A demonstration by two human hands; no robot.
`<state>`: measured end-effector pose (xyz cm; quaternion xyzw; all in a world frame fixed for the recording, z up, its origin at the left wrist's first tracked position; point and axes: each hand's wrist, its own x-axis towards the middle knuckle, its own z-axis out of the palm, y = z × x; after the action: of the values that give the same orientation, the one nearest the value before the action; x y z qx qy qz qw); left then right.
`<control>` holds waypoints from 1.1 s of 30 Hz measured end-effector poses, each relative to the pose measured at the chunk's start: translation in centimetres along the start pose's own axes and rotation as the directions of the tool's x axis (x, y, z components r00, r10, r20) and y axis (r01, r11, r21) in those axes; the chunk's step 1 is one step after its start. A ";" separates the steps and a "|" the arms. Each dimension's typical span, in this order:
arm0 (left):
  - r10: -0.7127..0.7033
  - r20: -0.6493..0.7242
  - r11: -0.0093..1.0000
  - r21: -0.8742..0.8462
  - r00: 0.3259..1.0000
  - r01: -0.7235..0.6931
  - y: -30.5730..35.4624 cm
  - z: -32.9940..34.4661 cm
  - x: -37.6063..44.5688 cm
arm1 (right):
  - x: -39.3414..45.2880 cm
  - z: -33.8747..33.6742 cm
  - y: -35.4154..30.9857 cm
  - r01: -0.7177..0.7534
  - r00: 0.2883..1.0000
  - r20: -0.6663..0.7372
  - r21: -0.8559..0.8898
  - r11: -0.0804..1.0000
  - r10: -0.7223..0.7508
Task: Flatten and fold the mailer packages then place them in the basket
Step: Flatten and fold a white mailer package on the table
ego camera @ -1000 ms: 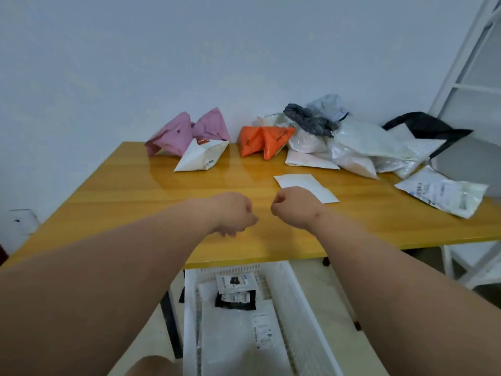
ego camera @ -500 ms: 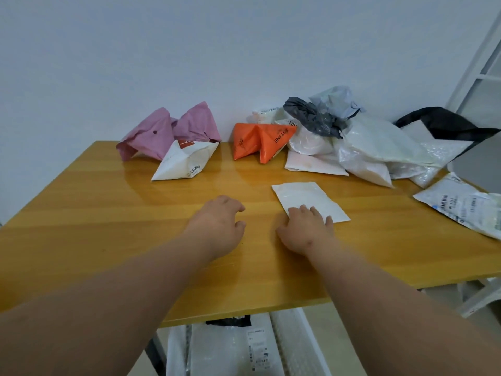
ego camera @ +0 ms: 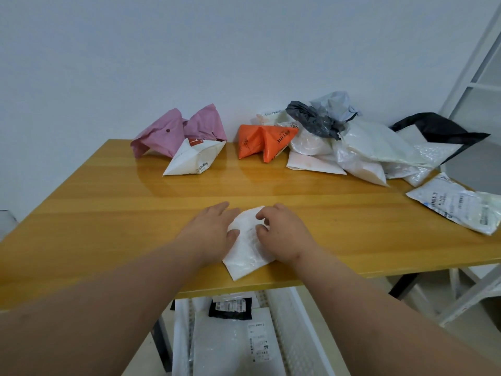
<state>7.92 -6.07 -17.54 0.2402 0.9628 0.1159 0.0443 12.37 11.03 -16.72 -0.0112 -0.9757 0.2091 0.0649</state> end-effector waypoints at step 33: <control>0.014 0.105 0.988 0.150 0.994 -0.029 1.3 2.7 -2.3 | -2.0 3.1 -0.3 0.178 0.942 0.325 -0.272 0.946 -0.084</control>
<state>10.89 -5.47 -19.81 0.2590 0.9625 0.0303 0.0746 13.90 9.40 -19.64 0.0778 -0.9925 0.0541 -0.0773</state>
